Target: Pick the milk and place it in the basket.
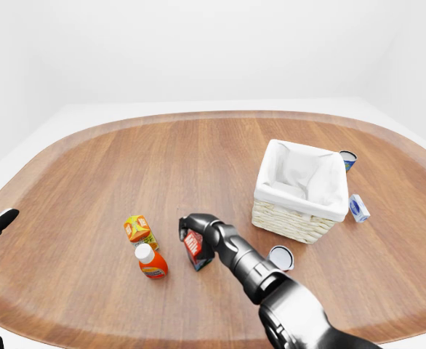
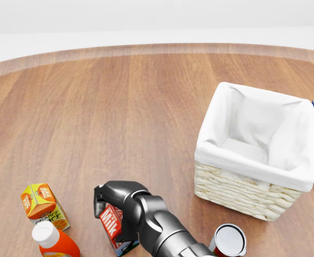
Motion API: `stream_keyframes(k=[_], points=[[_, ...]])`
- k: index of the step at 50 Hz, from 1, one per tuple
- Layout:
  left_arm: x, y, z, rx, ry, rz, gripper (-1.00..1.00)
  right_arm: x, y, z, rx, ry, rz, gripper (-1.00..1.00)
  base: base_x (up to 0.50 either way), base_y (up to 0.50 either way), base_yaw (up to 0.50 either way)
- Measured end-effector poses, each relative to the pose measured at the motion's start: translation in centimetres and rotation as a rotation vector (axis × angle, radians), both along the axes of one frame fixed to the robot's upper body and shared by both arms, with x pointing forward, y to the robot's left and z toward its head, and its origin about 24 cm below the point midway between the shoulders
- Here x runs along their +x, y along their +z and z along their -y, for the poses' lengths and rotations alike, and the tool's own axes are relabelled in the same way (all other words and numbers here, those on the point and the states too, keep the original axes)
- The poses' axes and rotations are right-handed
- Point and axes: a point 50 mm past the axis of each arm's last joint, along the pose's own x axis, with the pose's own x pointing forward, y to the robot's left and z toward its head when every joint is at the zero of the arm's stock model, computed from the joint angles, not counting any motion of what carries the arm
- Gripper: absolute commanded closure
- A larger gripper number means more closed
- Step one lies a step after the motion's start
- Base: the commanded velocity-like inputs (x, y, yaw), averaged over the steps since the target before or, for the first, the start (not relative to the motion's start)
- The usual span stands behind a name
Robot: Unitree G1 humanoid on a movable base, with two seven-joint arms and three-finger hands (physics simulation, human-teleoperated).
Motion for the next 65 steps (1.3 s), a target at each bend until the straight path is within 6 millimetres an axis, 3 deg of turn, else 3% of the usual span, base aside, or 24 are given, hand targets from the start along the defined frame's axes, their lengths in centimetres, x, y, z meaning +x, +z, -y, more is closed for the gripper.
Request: stream_keyframes(k=[28,46,65], points=[[0.0,0.0,0.0,0.001,0.001,-0.001,-1.00,0.7,1.0,0.2,-0.012,0.007,0.049,1.00,0.00,0.00,0.00],[0.0,0.0,0.0,0.002,0.001,-0.001,-1.00,1.9,3.6,0.6,-0.011,0.004,0.107,1.00,0.00,0.00,0.00],[0.0,0.0,0.0,0.003,0.002,-0.003,-1.00,2.8,7.8,0.1,0.001,0.067,0.190,1.00,0.00,0.00,0.00]])
